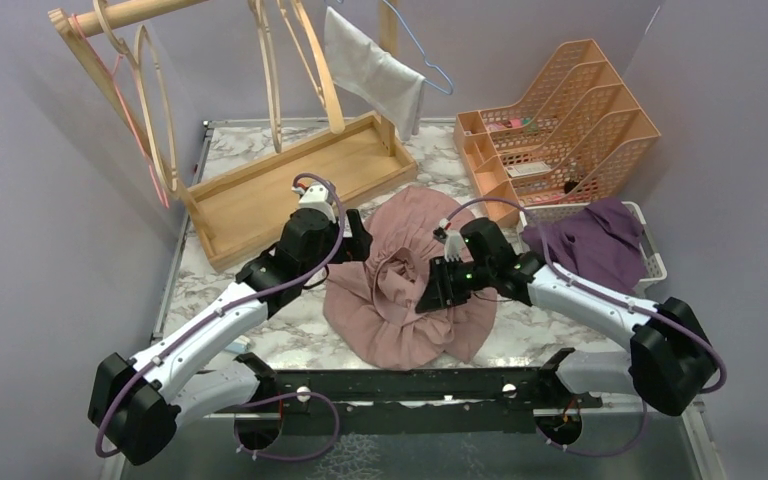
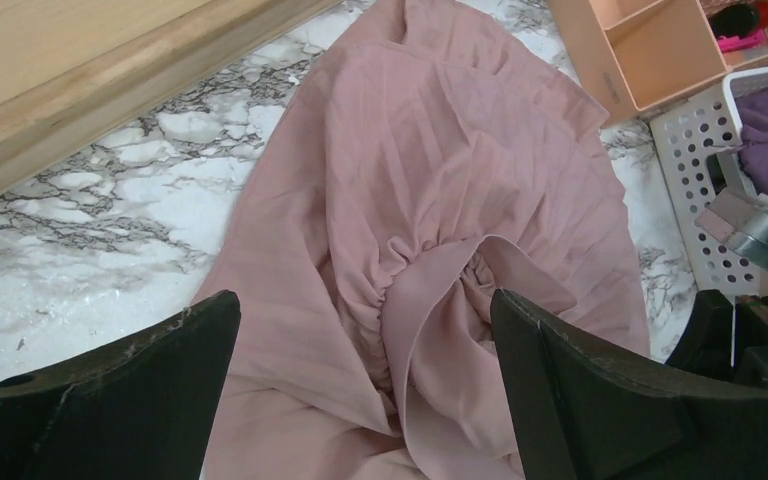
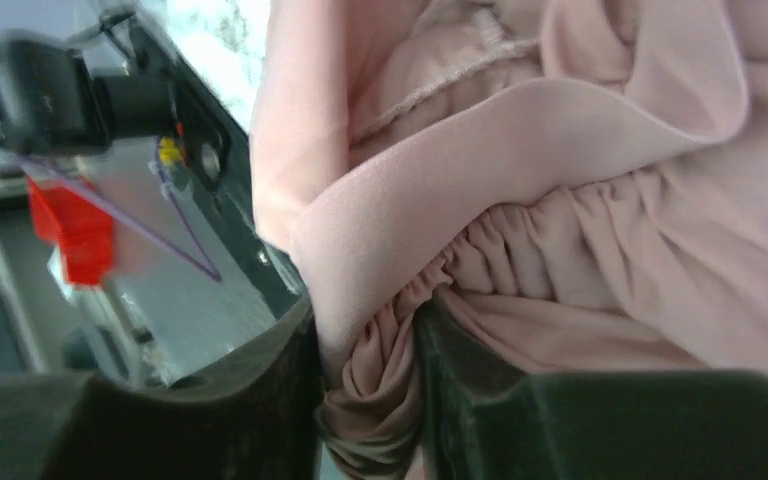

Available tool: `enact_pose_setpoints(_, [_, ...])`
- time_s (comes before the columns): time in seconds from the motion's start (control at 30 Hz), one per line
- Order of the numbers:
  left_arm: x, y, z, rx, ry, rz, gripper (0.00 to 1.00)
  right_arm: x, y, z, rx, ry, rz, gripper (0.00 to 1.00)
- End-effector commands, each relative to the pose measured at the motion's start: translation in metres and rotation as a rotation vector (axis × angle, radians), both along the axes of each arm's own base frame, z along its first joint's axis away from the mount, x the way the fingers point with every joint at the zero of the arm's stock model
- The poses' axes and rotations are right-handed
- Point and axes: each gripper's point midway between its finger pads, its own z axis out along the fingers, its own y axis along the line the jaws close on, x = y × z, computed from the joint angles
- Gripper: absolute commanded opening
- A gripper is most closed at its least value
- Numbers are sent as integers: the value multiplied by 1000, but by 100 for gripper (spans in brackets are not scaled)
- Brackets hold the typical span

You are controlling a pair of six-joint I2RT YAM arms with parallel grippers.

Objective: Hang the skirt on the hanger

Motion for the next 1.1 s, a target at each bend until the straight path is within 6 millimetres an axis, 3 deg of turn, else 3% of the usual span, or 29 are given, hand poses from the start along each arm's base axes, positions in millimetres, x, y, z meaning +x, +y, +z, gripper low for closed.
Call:
enact_pose_setpoints(0.0, [-2, -7, -10, -85, 88, -42, 97, 33, 1, -2, -68, -85, -151, 58])
enact_pose_setpoints(0.07, [-6, -14, -14, -113, 109, -80, 95, 50, -13, 5, -138, -143, -255, 73])
enact_pose_setpoints(0.2, [-15, -38, -12, -161, 121, -223, 90, 80, -43, 31, -232, -267, -458, 78])
enact_pose_setpoints(0.3, [-25, -49, -22, -153, 160, -325, 83, 92, -51, 44, -272, -303, -513, 78])
enact_pose_setpoints(0.47, [-32, -46, -58, -77, 266, -346, 72, 90, -53, 26, -381, -203, -508, 78])
enact_pose_setpoints(0.67, [-25, -48, -77, -37, 308, -339, 59, 81, -43, -1, -403, -124, -438, 78])
enact_pose_setpoints(0.83, [-22, -51, -98, -6, 352, -346, 47, 88, -33, -16, -408, -101, -418, 77])
enact_pose_setpoints(0.93, [-14, -51, -103, 14, 352, -330, 43, 95, -29, -23, -421, -97, -422, 69])
enact_pose_setpoints(1.07, [6, -53, -92, 30, 277, -306, 43, 103, -21, -24, -413, -105, -412, 51])
